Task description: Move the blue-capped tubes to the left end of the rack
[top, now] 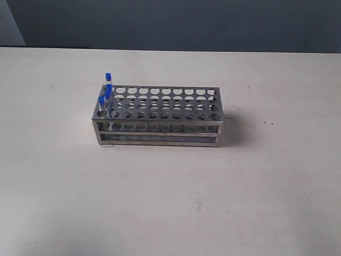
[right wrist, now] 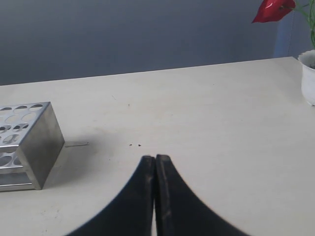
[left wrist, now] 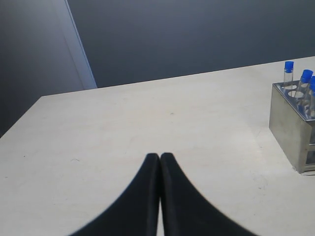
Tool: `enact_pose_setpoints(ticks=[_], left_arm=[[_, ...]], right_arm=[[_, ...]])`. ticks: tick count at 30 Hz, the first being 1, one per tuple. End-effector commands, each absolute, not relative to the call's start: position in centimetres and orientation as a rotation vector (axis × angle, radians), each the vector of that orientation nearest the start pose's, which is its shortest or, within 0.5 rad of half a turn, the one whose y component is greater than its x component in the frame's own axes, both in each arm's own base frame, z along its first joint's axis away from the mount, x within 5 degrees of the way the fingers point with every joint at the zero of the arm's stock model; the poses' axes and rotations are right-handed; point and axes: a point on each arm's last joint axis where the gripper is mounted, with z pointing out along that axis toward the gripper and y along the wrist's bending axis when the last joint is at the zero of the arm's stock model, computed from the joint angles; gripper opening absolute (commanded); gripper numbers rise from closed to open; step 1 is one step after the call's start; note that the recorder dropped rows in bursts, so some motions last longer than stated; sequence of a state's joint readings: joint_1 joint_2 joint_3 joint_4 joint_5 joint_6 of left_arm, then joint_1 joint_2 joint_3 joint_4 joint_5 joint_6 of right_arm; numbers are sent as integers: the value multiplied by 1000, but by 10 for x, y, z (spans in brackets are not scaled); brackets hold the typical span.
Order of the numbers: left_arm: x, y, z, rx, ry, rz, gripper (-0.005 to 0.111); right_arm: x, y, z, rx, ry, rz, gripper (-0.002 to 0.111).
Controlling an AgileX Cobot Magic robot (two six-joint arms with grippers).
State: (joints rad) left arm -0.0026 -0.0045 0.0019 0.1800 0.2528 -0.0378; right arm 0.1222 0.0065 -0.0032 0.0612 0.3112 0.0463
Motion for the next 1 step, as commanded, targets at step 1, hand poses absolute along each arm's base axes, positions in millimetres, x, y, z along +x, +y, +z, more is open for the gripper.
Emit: enact_pose_setpoints(ticks=[1], left_arm=[[55,3,192,90,1719,126,0]], right_arm=[[54,8,186,-24,1790,175,0]])
